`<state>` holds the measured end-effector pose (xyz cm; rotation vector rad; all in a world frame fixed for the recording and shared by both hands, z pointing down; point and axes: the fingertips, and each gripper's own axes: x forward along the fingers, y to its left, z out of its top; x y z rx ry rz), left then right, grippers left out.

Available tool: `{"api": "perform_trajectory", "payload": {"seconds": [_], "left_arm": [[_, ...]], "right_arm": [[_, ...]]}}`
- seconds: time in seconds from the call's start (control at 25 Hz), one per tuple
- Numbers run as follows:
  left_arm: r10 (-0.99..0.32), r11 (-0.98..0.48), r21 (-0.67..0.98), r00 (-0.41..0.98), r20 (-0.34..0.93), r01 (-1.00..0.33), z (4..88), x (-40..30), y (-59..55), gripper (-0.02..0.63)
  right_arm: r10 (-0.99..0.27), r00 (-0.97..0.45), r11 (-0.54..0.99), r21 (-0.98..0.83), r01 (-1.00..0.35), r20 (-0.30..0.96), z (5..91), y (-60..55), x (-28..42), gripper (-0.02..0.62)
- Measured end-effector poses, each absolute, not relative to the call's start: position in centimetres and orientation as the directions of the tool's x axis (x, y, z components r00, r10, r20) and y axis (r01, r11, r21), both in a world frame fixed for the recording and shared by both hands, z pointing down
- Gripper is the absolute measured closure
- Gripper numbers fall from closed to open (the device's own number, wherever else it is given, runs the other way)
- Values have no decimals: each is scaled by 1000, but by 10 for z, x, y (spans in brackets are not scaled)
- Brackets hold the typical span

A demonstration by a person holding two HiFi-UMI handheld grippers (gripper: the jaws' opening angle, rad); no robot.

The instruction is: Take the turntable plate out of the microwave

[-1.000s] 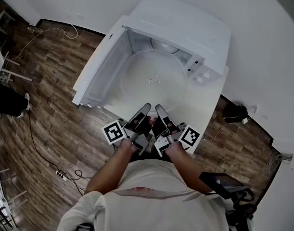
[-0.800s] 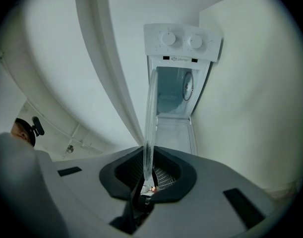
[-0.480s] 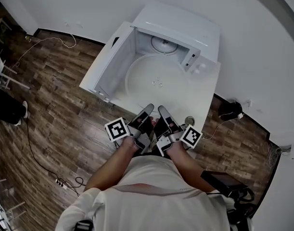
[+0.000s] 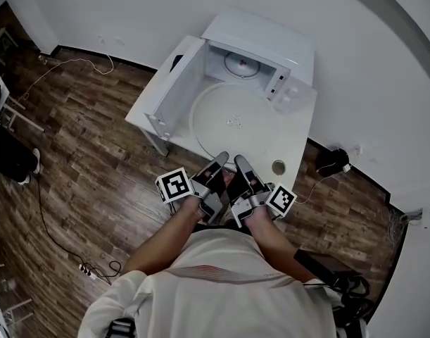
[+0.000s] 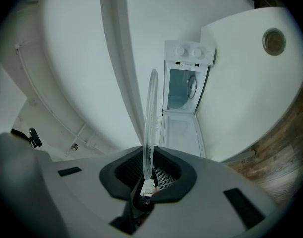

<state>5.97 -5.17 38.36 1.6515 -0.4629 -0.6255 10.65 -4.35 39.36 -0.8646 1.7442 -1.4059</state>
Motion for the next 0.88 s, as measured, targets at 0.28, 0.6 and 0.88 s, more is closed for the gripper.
{"api": "perform_trajectory", "payload": {"seconds": [0.28, 0.6, 0.88], "left_arm": [[-630, -195, 981, 766, -131, 8, 370, 60, -27, 557], [-643, -206, 978, 750, -155, 25, 362, 91, -18, 555], [-650, -215, 977, 746, -145, 2, 362, 110, -14, 555]], "right_arm": [[-838, -525, 194, -980, -34, -148, 378, -19, 108, 554], [-814, -562, 222, -973, -68, -146, 370, -12, 139, 552], [-806, -569, 237, -970, -55, -165, 367, -8, 158, 552]]}}
